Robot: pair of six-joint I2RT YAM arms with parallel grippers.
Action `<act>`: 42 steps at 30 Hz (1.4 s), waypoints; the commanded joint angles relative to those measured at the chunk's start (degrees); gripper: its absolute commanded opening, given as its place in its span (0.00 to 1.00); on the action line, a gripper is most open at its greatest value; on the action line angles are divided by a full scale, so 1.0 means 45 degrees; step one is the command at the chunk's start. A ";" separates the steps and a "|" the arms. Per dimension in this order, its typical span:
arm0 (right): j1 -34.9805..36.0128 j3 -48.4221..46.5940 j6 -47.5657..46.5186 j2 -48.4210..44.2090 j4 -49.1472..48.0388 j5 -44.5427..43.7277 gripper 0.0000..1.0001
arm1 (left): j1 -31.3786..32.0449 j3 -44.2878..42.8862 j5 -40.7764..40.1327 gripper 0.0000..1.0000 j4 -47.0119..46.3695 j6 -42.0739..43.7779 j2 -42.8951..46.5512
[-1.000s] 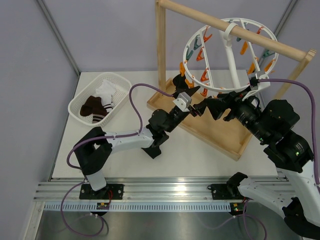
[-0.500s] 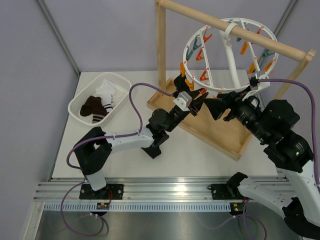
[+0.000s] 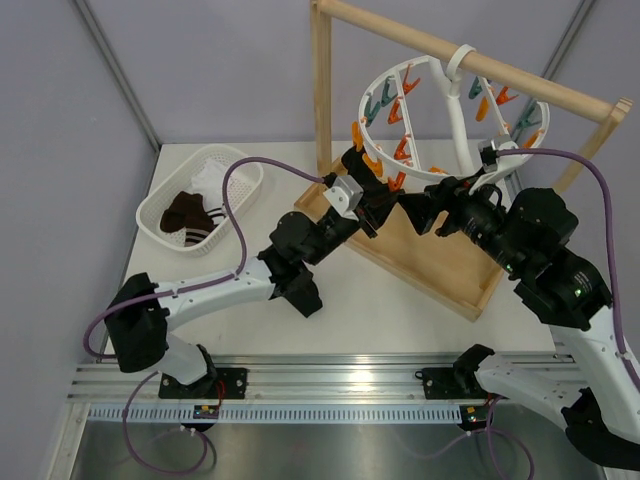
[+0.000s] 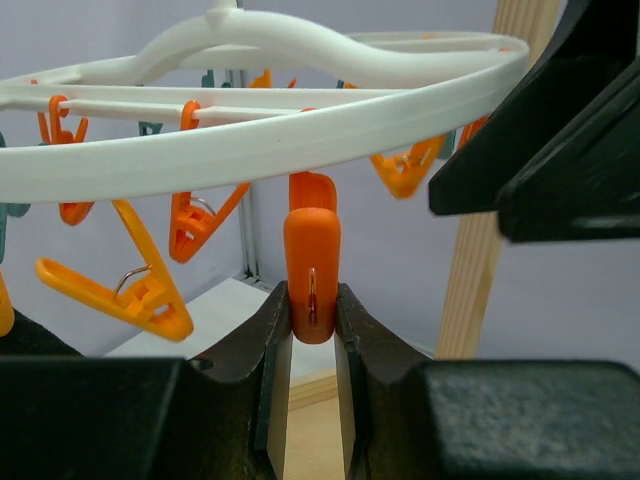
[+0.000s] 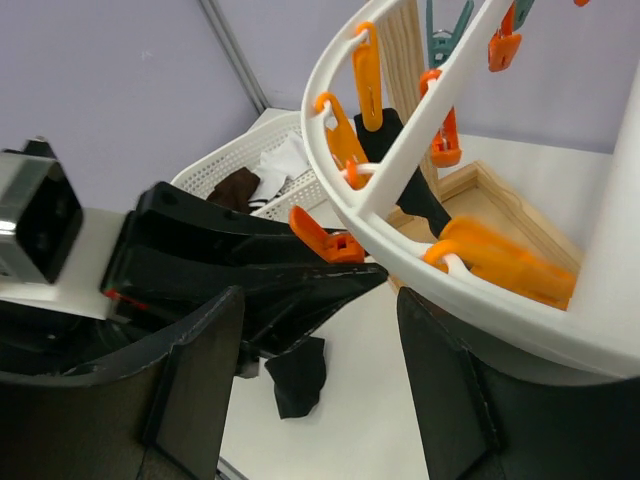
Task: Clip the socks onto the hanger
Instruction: Open the clamp at the hanger.
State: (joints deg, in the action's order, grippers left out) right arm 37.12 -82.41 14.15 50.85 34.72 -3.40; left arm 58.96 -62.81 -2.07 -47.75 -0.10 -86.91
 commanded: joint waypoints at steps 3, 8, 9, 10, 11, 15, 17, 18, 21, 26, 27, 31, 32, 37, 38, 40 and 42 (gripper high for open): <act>0.0090 0.0072 -0.0021 0.0282 -0.0918 -0.0103 0.70 | 0.0004 0.0168 0.0966 0.14 0.1135 -0.0544 0.1267; 0.0090 0.0032 0.0351 0.0496 -0.1425 -0.0416 0.70 | 0.0003 -0.0027 0.1766 0.13 0.2054 -0.0740 0.1599; 0.0090 0.0032 0.0448 0.0555 -0.1504 -0.0378 0.69 | 0.0003 -0.0163 0.1922 0.13 0.2384 -0.0759 0.1619; 0.0071 0.0032 0.0507 0.0633 -0.1524 -0.0262 0.69 | 0.0003 -0.0222 0.2059 0.13 0.2523 -0.0817 0.1619; 0.0090 0.0032 0.0527 0.0672 -0.1621 -0.0125 0.69 | 0.0003 -0.0300 0.2215 0.13 0.2679 -0.0837 0.1619; 0.0090 -0.0026 0.0527 0.0926 -0.1583 -0.0123 0.68 | 0.0003 -0.0554 0.2958 0.12 0.3207 -0.1130 0.1677; 0.0090 0.0071 0.0546 0.0927 -0.1660 -0.0376 0.68 | 0.0003 -0.0594 0.3310 0.11 0.3305 -0.1267 0.1794; 0.0090 0.0129 0.0508 0.0907 -0.1680 -0.0436 0.68 | 0.0003 -0.0613 0.3562 0.11 0.3422 -0.1287 0.1814; 0.0090 0.0150 0.0585 0.0946 -0.1564 -0.1078 0.68 | 0.0003 -0.0672 0.3973 0.11 0.3559 -0.1403 0.1931; 0.0090 0.0208 0.1130 0.1004 -0.1427 -0.1724 0.68 | 0.0003 -0.0711 0.4170 0.11 0.3657 -0.1521 0.2029; 0.0090 0.0208 0.1210 0.1024 -0.1388 -0.1803 0.68 | 0.0003 -0.0692 0.4189 0.11 0.3657 -0.1521 0.2029; 0.0090 0.0422 0.1756 0.1200 -0.1464 -0.1940 0.67 | 0.0003 -0.0731 0.4287 0.11 0.3696 -0.1560 0.1951; 0.0090 0.0481 0.1970 0.1219 -0.1523 -0.1959 0.67 | 0.0003 -0.0731 0.4326 0.11 0.3638 -0.1580 0.1970; 0.0090 0.0677 0.2480 0.1297 -0.1797 -0.2584 0.65 | 0.0003 -0.0730 0.4482 0.11 0.3579 -0.1716 0.1834; 0.0090 0.0696 0.2615 0.1298 -0.1798 -0.2720 0.65 | 0.0003 -0.0731 0.4482 0.11 0.3521 -0.1736 0.1834; 0.0090 0.0813 0.2753 0.1259 -0.1933 -0.2975 0.64 | 0.0003 -0.0731 0.4521 0.12 0.3481 -0.1794 0.1814; 0.0090 0.1047 0.2793 0.1142 -0.2265 -0.3014 0.64 | 0.0003 -0.0750 0.4560 0.11 0.3462 -0.1833 0.1776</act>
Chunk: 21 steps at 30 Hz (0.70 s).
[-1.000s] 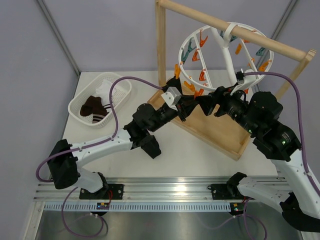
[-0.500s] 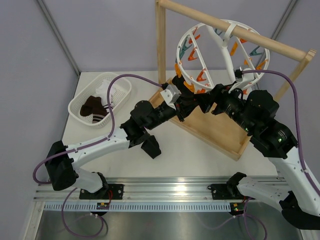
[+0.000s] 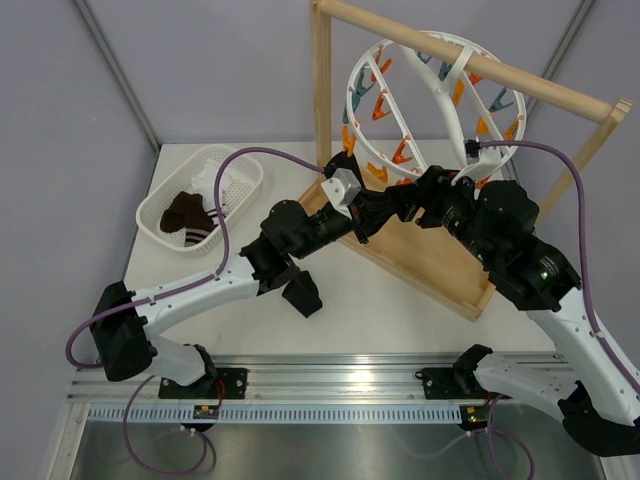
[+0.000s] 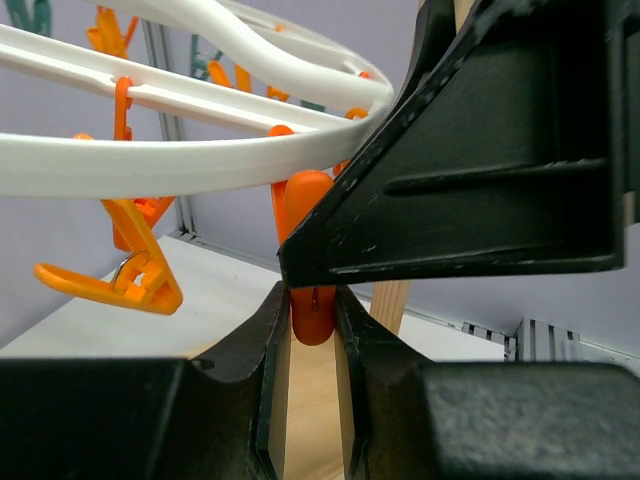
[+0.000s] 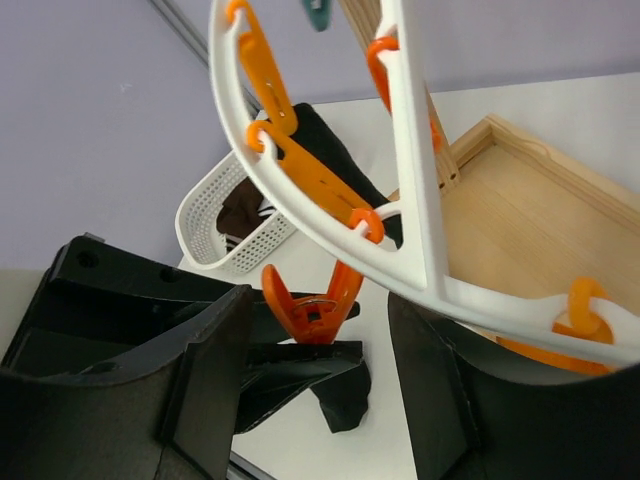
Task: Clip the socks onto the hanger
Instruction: Open the clamp at the hanger.
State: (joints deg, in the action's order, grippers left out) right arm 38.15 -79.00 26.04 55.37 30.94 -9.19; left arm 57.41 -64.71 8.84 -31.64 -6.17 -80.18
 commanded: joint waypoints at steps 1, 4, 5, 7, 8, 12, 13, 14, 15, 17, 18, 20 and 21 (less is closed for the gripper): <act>-0.0138 0.0484 0.0208 0.0020 -0.1716 -0.1766 0.64 | 0.0348 -0.0328 0.2176 0.11 -0.0118 -0.0503 0.0260; -0.0138 0.0700 0.0345 -0.0157 -0.2089 -0.1941 0.62 | 0.0348 -0.0366 0.2235 0.11 -0.0137 -0.0581 0.0182; -0.0138 0.0739 0.0365 -0.0215 -0.2187 -0.2000 0.62 | 0.0348 -0.0367 0.2273 0.11 -0.0157 -0.0620 0.0162; -0.0138 0.0895 0.0384 -0.0313 -0.2498 -0.2098 0.61 | 0.0348 -0.0366 0.2332 0.11 -0.0176 -0.0698 0.0104; -0.0138 0.0954 0.0423 -0.0352 -0.2655 -0.2060 0.61 | 0.0348 -0.0347 0.2352 0.11 -0.0196 -0.0737 0.0103; -0.0138 0.1325 0.0677 -0.0664 -0.3378 -0.1708 0.60 | 0.0348 -0.0328 0.2371 0.11 -0.0196 -0.0776 0.0006; -0.0138 0.1422 0.0716 -0.0684 -0.3572 -0.1688 0.59 | 0.0348 -0.0328 0.2371 0.11 -0.0177 -0.0796 -0.0052; -0.0138 0.1423 0.0755 -0.0704 -0.3632 -0.1688 0.59 | 0.0348 -0.0347 0.2371 0.11 -0.0196 -0.0815 -0.0091; -0.0138 0.1443 0.0756 -0.0743 -0.3691 -0.1688 0.59 | 0.0348 -0.0347 0.2410 0.11 -0.0196 -0.0854 -0.0111; -0.0158 0.1443 0.0756 -0.0743 -0.3808 -0.1708 0.59 | 0.0348 -0.0366 0.2430 0.11 -0.0215 -0.0913 -0.0189; -0.0138 0.1404 0.0775 -0.0743 -0.3809 -0.1785 0.59 | 0.0348 -0.0367 0.2430 0.11 -0.0215 -0.0913 -0.0228; -0.0138 0.1423 0.0892 -0.0762 -0.3906 -0.1747 0.59 | 0.0348 -0.0386 0.2449 0.11 -0.0235 -0.0971 -0.0306; -0.0138 0.1442 0.0912 -0.0801 -0.3945 -0.1747 0.59 | 0.0348 -0.0386 0.2449 0.11 -0.0235 -0.0972 -0.0365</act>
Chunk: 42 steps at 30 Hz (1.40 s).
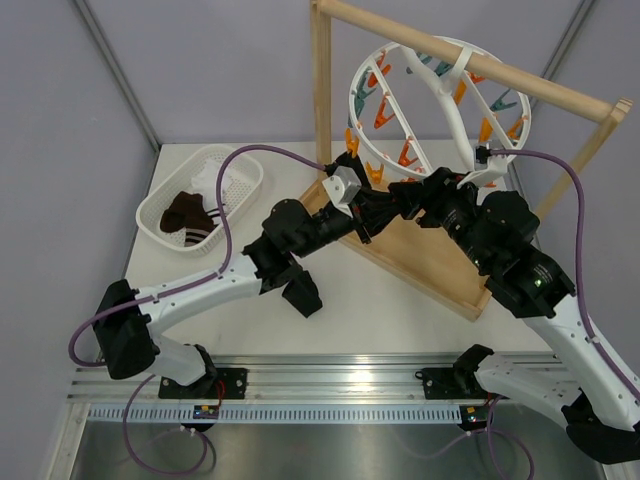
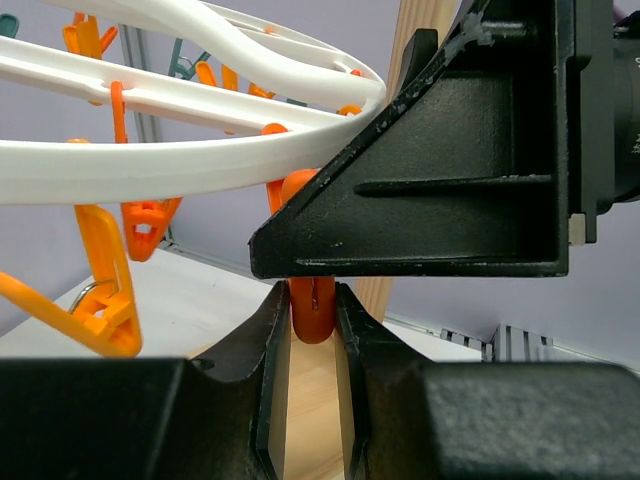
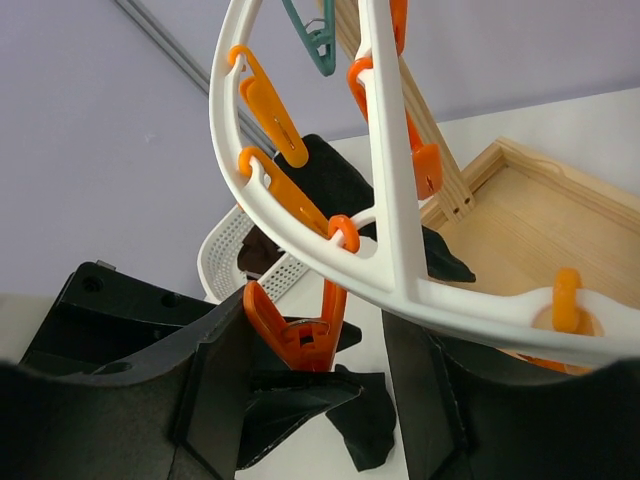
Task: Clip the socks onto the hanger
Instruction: Open the clamp at the hanger.
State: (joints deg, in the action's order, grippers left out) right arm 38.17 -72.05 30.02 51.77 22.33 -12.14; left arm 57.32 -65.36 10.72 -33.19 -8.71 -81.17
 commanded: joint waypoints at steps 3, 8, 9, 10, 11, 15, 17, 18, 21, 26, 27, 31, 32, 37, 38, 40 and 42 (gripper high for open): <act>-0.0143 -0.0082 0.0126 -0.0117 -0.2149 -0.1149 0.59 | 0.0368 -0.0240 0.2032 0.11 0.0110 -0.0447 -0.0283; -0.0143 0.0366 0.0496 -0.0526 -0.2714 -0.1559 0.57 | 0.0348 -0.0163 0.2032 0.11 -0.0066 -0.0603 -0.0381; -0.0143 0.0502 0.0516 -0.0585 -0.2889 -0.1618 0.57 | 0.0348 -0.0143 0.2070 0.11 -0.0124 -0.0642 -0.0400; -0.0143 0.0542 0.0555 -0.0605 -0.2930 -0.1657 0.57 | 0.0348 -0.0123 0.2090 0.11 -0.0163 -0.0662 -0.0420; -0.0143 0.0562 0.0575 -0.0625 -0.2969 -0.1812 0.55 | 0.0348 -0.0104 0.2110 0.11 -0.0202 -0.0720 -0.0401; -0.0143 0.0699 0.0672 -0.0645 -0.3144 -0.1736 0.54 | 0.0348 -0.0065 0.2169 0.11 -0.0203 -0.0740 -0.0401; -0.0143 0.0718 0.0673 -0.0664 -0.3203 -0.1754 0.54 | 0.0348 -0.0026 0.2188 0.10 -0.0222 -0.0740 -0.0420; -0.0143 0.0796 0.0673 -0.0664 -0.3281 -0.1755 0.54 | 0.0348 -0.0026 0.2207 0.10 -0.0222 -0.0760 -0.0440; -0.0143 0.0855 0.0673 -0.0723 -0.3398 -0.1794 0.52 | 0.0329 0.0091 0.2129 0.10 -0.0358 -0.0799 -0.0381; -0.0143 0.0836 0.0614 -0.0859 -0.3321 -0.1891 0.50 | 0.0290 0.0150 0.2071 0.10 -0.0261 -0.0759 -0.0381; -0.0143 0.0836 0.0575 -0.0840 -0.3282 -0.1911 0.50 | 0.0290 0.0189 0.2071 0.09 -0.0281 -0.0798 -0.0362; -0.0143 0.0738 0.0556 -0.0801 -0.3087 -0.1970 0.47 | 0.0270 0.0189 0.2110 0.09 -0.0242 -0.0799 -0.0439; -0.0143 0.0719 0.0575 -0.0782 -0.3029 -0.1970 0.45 | 0.0289 0.0209 0.2090 0.09 -0.0184 -0.0760 -0.0440; -0.0143 0.0641 0.0556 -0.0762 -0.2697 -0.2126 0.31 | 0.0290 0.0287 0.1817 0.11 0.0129 -0.0623 -0.0362; -0.0162 0.0660 0.0575 -0.0781 -0.2638 -0.2184 0.29 | 0.0290 0.0287 0.1739 0.11 0.0187 -0.0584 -0.0342; -0.0143 0.0679 0.0575 -0.0801 -0.2482 -0.2262 0.23 | 0.0290 0.0287 0.1661 0.17 0.0441 -0.0526 -0.0264; -0.0143 0.0679 0.0575 -0.0879 -0.2229 -0.2419 0.17 | 0.0290 0.0268 0.1622 0.26 0.0752 -0.0467 -0.0148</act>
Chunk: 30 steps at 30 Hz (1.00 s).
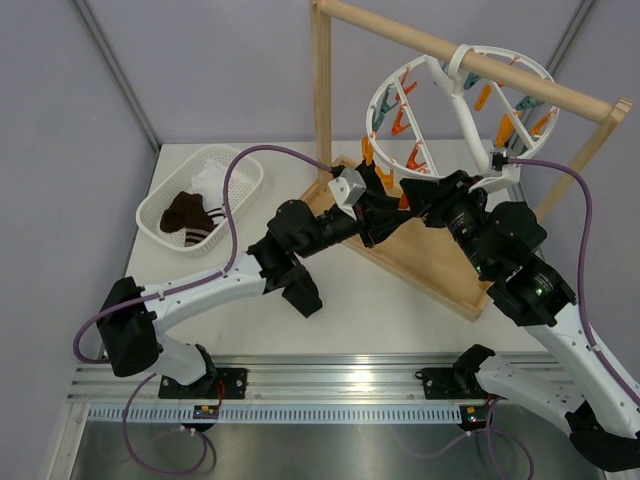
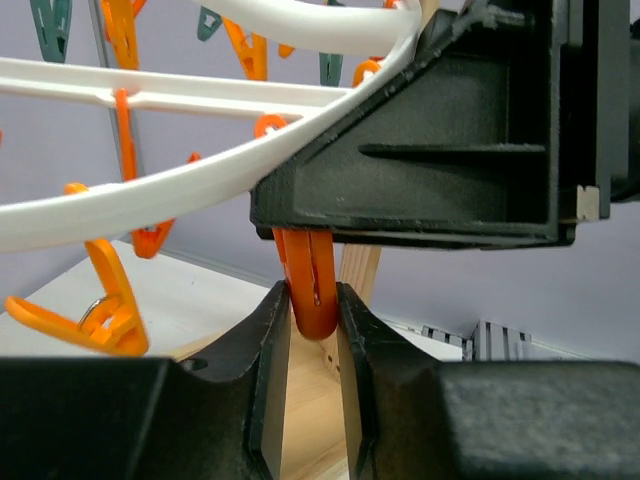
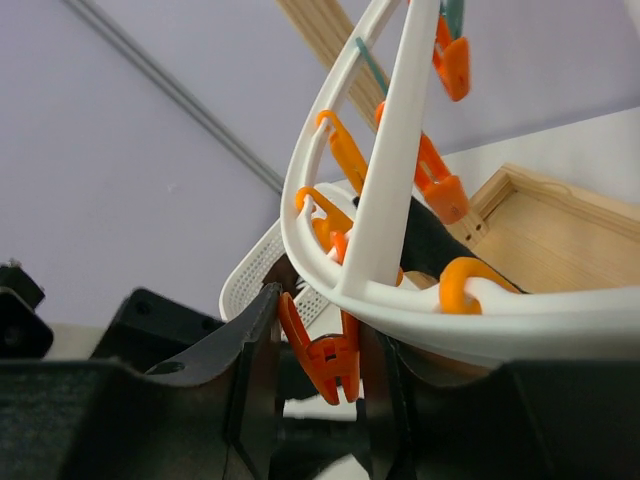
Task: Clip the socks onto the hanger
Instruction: Open the clamp at the hanger.
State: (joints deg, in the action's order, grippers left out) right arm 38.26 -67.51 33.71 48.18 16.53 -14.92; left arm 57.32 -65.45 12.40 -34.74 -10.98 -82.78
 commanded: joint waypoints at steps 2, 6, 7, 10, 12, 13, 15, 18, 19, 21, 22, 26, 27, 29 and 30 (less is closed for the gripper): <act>-0.0163 -0.0273 -0.0265 -0.0141 -0.0804 -0.1939 0.08 | 0.0290 0.0306 0.1111 0.45 0.1293 0.0077 0.0427; -0.0163 -0.0195 -0.0324 -0.0278 -0.0608 -0.2153 0.00 | 0.0290 0.0462 0.0390 0.77 0.1977 0.0039 0.1070; -0.0163 -0.0175 -0.0324 -0.0278 -0.0608 -0.2212 0.00 | 0.0290 0.0637 0.0040 0.80 0.2055 -0.0116 0.1420; -0.0163 -0.0058 -0.0227 -0.0317 -0.0491 -0.2251 0.00 | 0.0270 0.0717 -0.0760 0.87 0.2699 -0.0506 0.2007; -0.0163 -0.0019 -0.0033 -0.0375 -0.0413 -0.2251 0.00 | 0.0251 0.0697 -0.1114 0.89 0.3324 -0.0664 0.2223; -0.0182 0.0059 0.0046 -0.0414 -0.0432 -0.2271 0.00 | 0.0231 0.0581 -0.1464 0.89 0.3539 -0.0858 0.2302; -0.0163 0.0060 0.0318 -0.0473 -0.0315 -0.2310 0.00 | 0.0211 0.0366 -0.1817 0.89 0.4280 -0.0957 0.2380; -0.0163 0.0060 0.0767 -0.0570 -0.0004 -0.2310 0.00 | 0.0095 0.0015 -0.2676 0.87 0.4847 -0.1211 0.2478; -0.0143 0.0079 0.0905 -0.0667 0.0075 -0.2310 0.00 | 0.0017 -0.0083 -0.3181 0.87 0.4927 -0.1405 0.2478; -0.0162 0.0099 0.1393 -0.0804 0.0582 -0.2446 0.00 | -0.0198 -0.0512 -0.3536 0.85 0.5083 -0.1543 0.2343; -0.0163 0.0215 0.1530 -0.0979 0.0680 -0.2524 0.00 | -0.0257 -0.0765 -0.3634 0.84 0.5180 -0.1640 0.2245; -0.0163 0.0411 0.2544 -0.1371 0.1403 -0.3051 0.00 | -0.0589 -0.1936 -0.3479 0.81 0.5376 -0.1953 0.1542; -0.0163 0.0295 0.2721 -0.1391 0.1752 -0.3130 0.00 | -0.0628 -0.2094 -0.3421 0.80 0.5473 -0.2012 0.1289; -0.0163 0.0061 0.2993 -0.1352 0.2280 -0.3364 0.00 | -0.0667 -0.2329 -0.3324 0.80 0.5513 -0.2149 0.1112; -0.0163 -0.0018 0.3228 -0.1333 0.2534 -0.3616 0.00 | -0.0667 -0.2446 -0.3226 0.80 0.5533 -0.2343 0.0995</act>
State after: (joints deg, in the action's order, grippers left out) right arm 38.09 -66.35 42.74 42.22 21.04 -24.86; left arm 54.50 -73.19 -1.80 -9.72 -19.16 -76.79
